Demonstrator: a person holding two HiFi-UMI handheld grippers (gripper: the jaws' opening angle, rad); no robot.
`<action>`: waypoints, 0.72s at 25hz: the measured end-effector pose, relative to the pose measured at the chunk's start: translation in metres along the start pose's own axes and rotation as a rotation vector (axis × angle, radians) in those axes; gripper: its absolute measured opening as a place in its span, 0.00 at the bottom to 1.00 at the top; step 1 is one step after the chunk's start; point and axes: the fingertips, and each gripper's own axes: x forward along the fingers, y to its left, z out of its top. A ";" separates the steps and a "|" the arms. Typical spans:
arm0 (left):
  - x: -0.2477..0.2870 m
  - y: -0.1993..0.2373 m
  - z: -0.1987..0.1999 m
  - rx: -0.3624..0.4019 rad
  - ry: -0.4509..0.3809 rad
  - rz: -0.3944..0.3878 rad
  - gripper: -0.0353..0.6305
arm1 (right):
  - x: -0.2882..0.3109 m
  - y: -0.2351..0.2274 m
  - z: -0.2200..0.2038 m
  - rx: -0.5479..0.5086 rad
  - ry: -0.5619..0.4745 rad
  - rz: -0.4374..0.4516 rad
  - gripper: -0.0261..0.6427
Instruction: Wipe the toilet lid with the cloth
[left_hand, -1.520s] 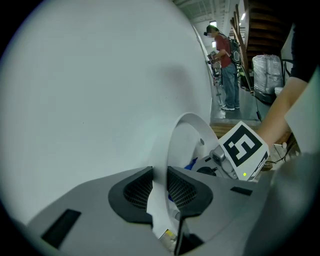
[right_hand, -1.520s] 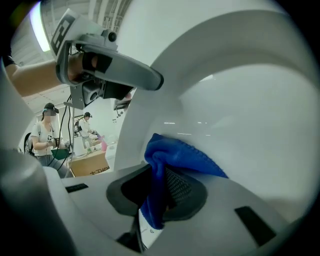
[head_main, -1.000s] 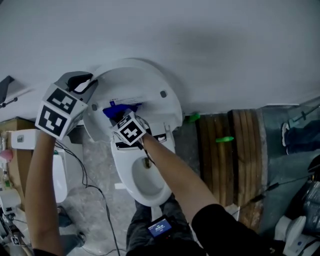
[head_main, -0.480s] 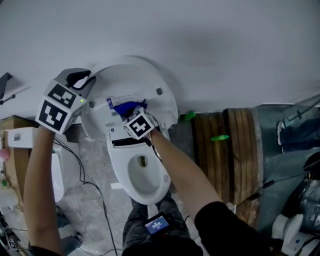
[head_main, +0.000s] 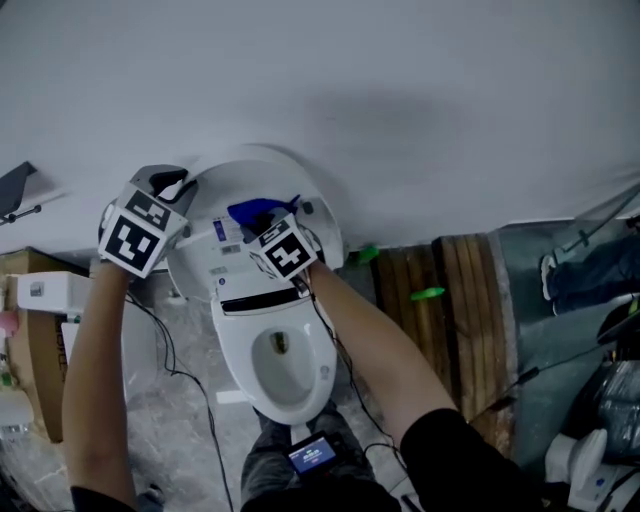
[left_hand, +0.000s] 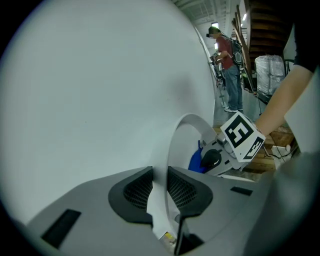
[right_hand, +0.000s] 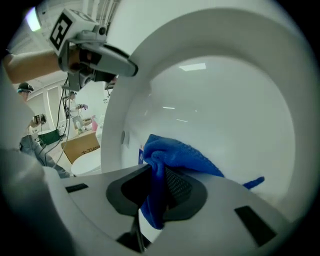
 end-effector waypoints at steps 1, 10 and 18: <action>0.000 0.000 0.000 -0.004 -0.001 0.002 0.18 | -0.004 0.000 0.012 -0.001 -0.024 0.000 0.14; 0.002 0.001 -0.002 -0.012 -0.003 0.015 0.18 | -0.006 0.010 0.070 0.018 -0.195 0.017 0.14; 0.002 0.003 -0.001 -0.018 -0.012 0.028 0.18 | 0.026 0.040 0.040 0.040 -0.158 0.101 0.14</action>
